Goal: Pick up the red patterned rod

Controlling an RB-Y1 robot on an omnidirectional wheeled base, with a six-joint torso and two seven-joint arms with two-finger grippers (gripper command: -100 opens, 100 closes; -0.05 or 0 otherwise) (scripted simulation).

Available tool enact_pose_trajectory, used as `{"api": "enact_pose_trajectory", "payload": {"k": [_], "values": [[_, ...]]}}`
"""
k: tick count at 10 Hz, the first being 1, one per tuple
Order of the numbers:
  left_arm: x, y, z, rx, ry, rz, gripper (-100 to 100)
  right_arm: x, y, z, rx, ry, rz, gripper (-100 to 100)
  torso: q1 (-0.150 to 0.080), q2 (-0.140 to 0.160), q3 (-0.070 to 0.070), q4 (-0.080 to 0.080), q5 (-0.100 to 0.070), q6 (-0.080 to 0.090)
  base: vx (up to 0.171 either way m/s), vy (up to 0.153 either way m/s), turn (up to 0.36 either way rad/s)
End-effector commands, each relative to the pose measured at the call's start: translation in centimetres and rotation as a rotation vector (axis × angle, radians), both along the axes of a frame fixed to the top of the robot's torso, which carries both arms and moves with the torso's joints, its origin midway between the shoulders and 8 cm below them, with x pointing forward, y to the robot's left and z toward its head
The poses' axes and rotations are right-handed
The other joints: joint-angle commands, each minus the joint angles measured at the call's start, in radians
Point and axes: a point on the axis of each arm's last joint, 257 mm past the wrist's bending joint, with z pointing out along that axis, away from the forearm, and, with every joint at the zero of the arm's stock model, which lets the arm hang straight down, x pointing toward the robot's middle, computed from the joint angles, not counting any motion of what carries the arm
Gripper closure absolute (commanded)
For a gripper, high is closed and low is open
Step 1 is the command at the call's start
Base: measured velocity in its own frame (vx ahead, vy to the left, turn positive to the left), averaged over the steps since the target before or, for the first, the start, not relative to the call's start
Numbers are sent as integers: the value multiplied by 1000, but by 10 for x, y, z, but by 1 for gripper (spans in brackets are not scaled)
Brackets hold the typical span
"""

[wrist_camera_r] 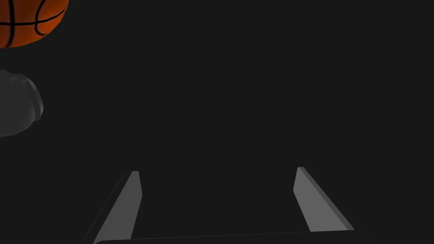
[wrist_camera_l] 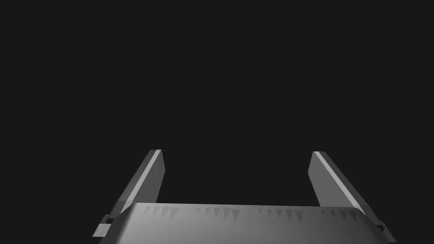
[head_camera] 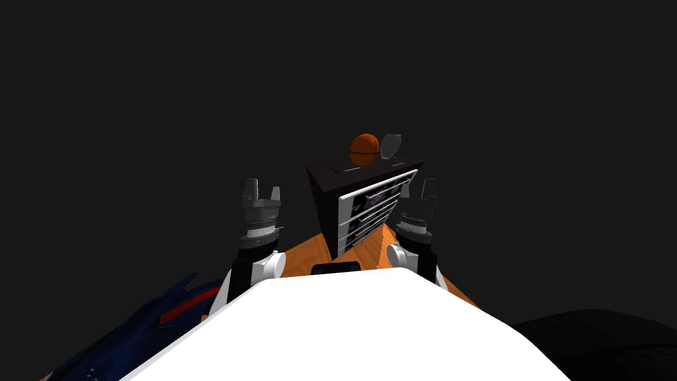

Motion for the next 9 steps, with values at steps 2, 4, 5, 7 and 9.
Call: {"api": "enact_pose_trajectory", "payload": {"k": [2,4,5,7,9], "values": [[13,0,-14,27,66,-11,-100,0,0,0,0,0,0,0,3,1,1,0,1,0,-37,64,26],[21,1,-24,41,108,-14,-100,0,0,0,0,0,0,0,8,5,3,1,2,0,-87,96,16],[30,3,-35,56,154,-18,-100,0,0,0,0,0,0,0,6,5,3,1,2,0,-73,94,22],[41,6,-50,73,217,-20,-100,0,0,0,0,0,0,0,9,5,3,1,2,0,-69,120,10],[52,10,-66,93,282,-21,-100,0,0,0,0,0,0,0,7,5,3,1,2,0,-76,87,8]]}}
